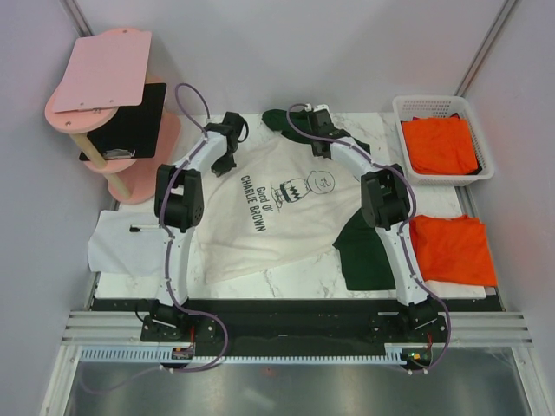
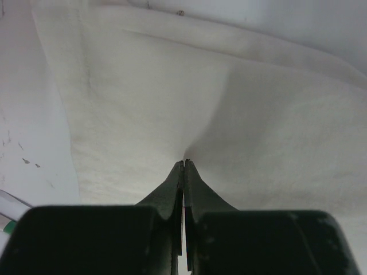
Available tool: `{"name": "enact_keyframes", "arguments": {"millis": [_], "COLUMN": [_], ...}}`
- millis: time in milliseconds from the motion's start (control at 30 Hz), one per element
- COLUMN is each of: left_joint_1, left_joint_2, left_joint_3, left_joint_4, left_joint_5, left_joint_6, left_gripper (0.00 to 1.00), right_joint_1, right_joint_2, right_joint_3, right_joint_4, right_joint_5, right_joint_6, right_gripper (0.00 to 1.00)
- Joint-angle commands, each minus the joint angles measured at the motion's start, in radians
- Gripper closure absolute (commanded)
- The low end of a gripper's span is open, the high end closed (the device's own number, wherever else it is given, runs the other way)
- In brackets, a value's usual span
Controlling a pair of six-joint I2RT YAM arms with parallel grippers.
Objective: Fold and stack the t-shirts
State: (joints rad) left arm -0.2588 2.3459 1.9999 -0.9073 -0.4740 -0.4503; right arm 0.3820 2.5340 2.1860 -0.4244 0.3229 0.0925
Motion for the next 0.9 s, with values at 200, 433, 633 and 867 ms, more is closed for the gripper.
{"name": "enact_keyframes", "arguments": {"millis": [200, 433, 633, 867], "left_joint_1": [0.021, 0.047, 0.047, 0.049], "left_joint_2": [0.22, 0.294, 0.323, 0.355], "left_joint_3": [0.322, 0.471, 0.565, 0.6], "left_joint_4": [-0.173, -0.2, -0.167, -0.085], "left_joint_5": [-0.049, -0.006, 0.046, 0.072], "left_joint_6": [0.021, 0.059, 0.113, 0.22], "left_gripper": [0.98, 0.98, 0.98, 0.98], "right_joint_1": [-0.058, -0.106, -0.155, -0.178], "right_joint_2": [0.037, 0.034, 0.048, -0.085], "right_joint_3": [0.066, 0.089, 0.09, -0.075], "right_joint_4": [0.01, -0.06, -0.137, -0.071], "right_joint_5": [0.081, 0.15, 0.139, 0.044], "right_joint_6": [-0.02, 0.007, 0.074, 0.085], "right_gripper": [1.0, 1.0, 1.0, 1.0]}}
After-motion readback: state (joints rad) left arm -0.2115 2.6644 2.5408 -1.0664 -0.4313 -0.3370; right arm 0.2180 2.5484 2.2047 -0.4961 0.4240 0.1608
